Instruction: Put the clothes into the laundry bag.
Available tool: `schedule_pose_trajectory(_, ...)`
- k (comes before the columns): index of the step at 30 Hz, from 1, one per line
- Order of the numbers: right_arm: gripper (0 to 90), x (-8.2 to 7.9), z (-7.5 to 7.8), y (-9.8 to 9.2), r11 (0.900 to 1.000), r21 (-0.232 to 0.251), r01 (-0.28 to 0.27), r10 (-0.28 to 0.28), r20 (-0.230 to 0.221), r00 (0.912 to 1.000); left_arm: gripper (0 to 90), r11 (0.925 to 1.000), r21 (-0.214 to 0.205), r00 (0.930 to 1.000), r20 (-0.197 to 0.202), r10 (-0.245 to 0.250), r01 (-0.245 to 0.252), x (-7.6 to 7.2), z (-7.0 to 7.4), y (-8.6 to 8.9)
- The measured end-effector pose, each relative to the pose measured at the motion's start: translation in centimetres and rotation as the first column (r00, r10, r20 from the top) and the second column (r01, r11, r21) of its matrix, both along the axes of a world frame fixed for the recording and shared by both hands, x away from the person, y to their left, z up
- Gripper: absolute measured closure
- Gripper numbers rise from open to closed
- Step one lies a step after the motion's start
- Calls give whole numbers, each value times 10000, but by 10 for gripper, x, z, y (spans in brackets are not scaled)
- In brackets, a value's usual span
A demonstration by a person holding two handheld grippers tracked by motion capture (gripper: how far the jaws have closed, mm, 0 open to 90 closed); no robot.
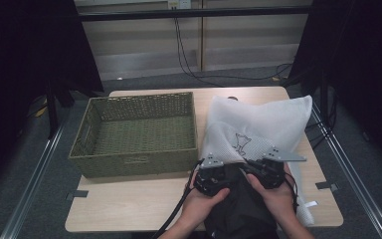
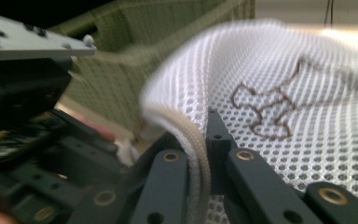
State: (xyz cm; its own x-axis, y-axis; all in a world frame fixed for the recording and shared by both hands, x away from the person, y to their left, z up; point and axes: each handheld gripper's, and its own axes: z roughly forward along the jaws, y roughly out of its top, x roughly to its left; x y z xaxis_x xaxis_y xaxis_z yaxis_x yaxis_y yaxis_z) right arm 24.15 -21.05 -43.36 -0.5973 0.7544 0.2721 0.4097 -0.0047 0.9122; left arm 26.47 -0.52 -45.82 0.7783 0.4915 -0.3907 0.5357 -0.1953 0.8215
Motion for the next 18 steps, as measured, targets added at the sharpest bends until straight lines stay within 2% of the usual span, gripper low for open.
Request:
schedule_pose_trajectory(1,885,-2,3,-1,9999,146,-53,52,38,10000,801,9993,-226,9995,-64,300,-301,1,-1,-2)
schedule_pose_trajectory(2,885,-4,7,0,9998,182,-51,49,75,10000,793,9988,-80,9988,-101,476,-477,3,-4,-6)
schedule_pose_trajectory(3,886,-5,8,2,9999,-108,73,-72,156,9999,767,9988,337,9992,-169,374,-368,6,-9,-11)
schedule_pose_trajectory(4,886,-5,6,3,9983,-497,301,-294,151,9995,704,9979,636,9985,-538,118,-83,9,-16,-16)
schedule_pose_trajectory(5,887,-3,2,4,9959,-769,479,-483,-34,9988,619,9972,746,9963,-861,0,64,10,-21,-16)
schedule_pose_trajectory(6,888,0,-6,3,9932,-959,656,-679,-201,9975,558,9972,726,9953,-966,-114,184,8,-23,-13)
schedule_pose_trajectory(8,888,7,-25,-3,9849,-1420,987,-1099,-733,9912,384,9978,513,9969,-680,-390,425,-2,-18,1)
schedule_pose_trajectory(9,888,9,-30,-5,9832,-1507,1027,-1178,-949,9885,351,9971,558,9980,-382,-499,520,-7,-15,10)
schedule_pose_trajectory(11,887,13,-39,-11,9848,-1422,997,-1187,-1320,9841,294,9949,848,9984,116,-550,539,-16,-11,32)
schedule_pose_trajectory(13,887,15,-39,-13,9858,-1344,1003,-1186,-1355,9837,235,9898,1417,9990,395,-227,168,-17,-12,53)
schedule_pose_trajectory(14,886,15,-39,-12,9864,-1305,994,-1177,-1405,9831,215,9903,1379,9997,218,107,-136,-15,-14,62)
schedule_pose_trajectory(15,886,15,-39,-12,9866,-1278,1010,-1192,-1443,9823,212,9950,960,9988,-379,313,-275,-10,-18,70)
schedule_pose_trajectory(16,886,15,-40,-12,9859,-1299,1059,-1246,-1452,9815,206,9957,881,9965,-745,368,-302,-8,-20,71)
schedule_pose_trajectory(17,886,15,-40,-11,9861,-1291,1048,-1233,-1448,9818,190,9930,1172,9942,-1038,268,-145,-6,-25,67)
schedule_pose_trajectory(18,885,15,-40,-11,9853,-1345,1051,-1238,-1395,9824,176,9890,1479,9931,-1164,141,33,-6,-28,61)
